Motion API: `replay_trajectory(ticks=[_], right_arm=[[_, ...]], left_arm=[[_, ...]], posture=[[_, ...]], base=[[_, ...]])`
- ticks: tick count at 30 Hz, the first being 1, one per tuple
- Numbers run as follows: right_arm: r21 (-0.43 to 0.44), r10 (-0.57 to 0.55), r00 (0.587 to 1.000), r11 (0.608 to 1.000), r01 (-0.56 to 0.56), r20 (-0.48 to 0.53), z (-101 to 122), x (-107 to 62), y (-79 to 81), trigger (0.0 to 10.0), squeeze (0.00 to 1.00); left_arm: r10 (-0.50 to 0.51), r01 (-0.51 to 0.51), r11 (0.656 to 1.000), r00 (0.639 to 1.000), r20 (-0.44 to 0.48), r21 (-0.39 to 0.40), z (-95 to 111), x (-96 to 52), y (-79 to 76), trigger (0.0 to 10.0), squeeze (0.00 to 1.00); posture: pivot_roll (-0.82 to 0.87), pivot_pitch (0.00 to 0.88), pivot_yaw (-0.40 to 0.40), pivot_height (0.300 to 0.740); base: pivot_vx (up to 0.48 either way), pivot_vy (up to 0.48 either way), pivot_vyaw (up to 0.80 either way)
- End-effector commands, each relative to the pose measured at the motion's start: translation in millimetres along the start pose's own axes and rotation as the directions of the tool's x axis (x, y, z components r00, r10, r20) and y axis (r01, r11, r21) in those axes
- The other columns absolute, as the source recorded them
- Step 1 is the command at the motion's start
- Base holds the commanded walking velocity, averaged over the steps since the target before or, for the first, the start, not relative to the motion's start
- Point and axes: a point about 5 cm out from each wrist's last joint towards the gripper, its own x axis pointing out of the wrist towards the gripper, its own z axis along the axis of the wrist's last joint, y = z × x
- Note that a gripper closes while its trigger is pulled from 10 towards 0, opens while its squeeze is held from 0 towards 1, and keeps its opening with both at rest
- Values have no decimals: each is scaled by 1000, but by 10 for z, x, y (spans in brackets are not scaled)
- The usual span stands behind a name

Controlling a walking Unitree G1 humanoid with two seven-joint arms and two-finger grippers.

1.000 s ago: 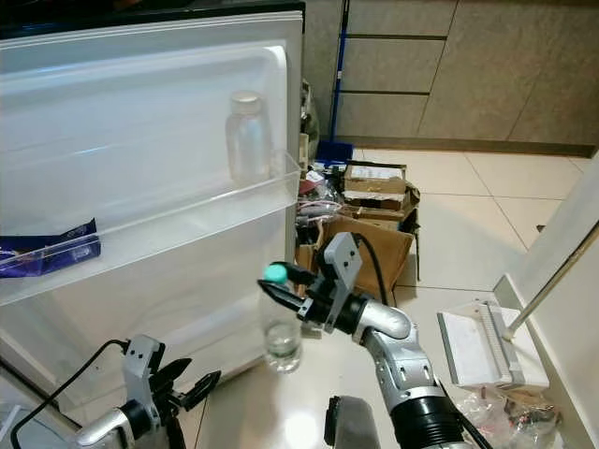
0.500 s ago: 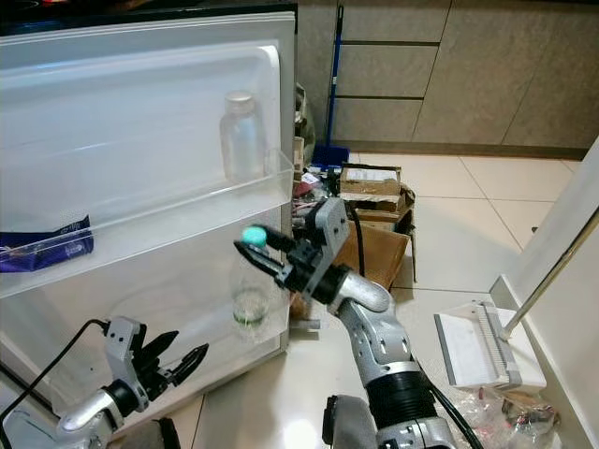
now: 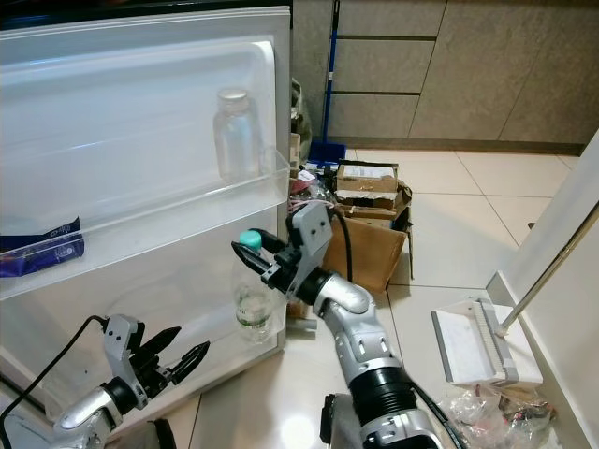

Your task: Restocking fridge

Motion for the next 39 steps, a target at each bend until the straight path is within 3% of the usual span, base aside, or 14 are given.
replay_trajectory(ticks=[1,7,17,19,23,28,35,39], right_arm=[[-37,-36,999,999,36,-1,0,43,-20,10000,0],[-64,-136,991,989,135,-8,-49,84,-89,10000,0],[-96,-160,986,983,154,-56,-210,114,-35,10000,0],[-62,-159,982,986,153,-101,-354,90,20,10000,0],[-11,-158,981,987,158,-112,-433,84,61,10000,0],[51,-164,984,985,167,-65,-387,118,61,10000,0],[18,-226,973,974,225,46,-167,221,-27,10000,0],[10,-235,970,972,234,60,-127,240,-46,10000,0]], left_arm=[[-5,5,1000,1000,13,31,61,-43,50,10000,0],[-28,27,999,999,21,38,73,-50,38,10000,0],[-48,47,998,998,30,41,93,-33,24,10000,0],[-54,52,998,998,31,41,99,-18,17,10000,0],[-60,59,997,998,32,42,105,-4,10,10000,0],[-67,66,997,997,34,42,112,9,3,10000,0],[-80,78,996,996,35,43,110,34,-24,10000,0],[-84,82,996,996,37,42,108,42,-34,10000,0]], posture=[[-2,17,-18,426],[10,25,-21,426],[7,31,-21,426],[4,30,-21,426],[4,29,-22,426],[5,29,-22,426],[7,28,-27,426],[7,28,-28,426]], base=[[0,0,0],[0,0,0],[0,0,0],[0,0,0],[0,0,0],[0,0,0],[0,0,0],[0,0,0]])
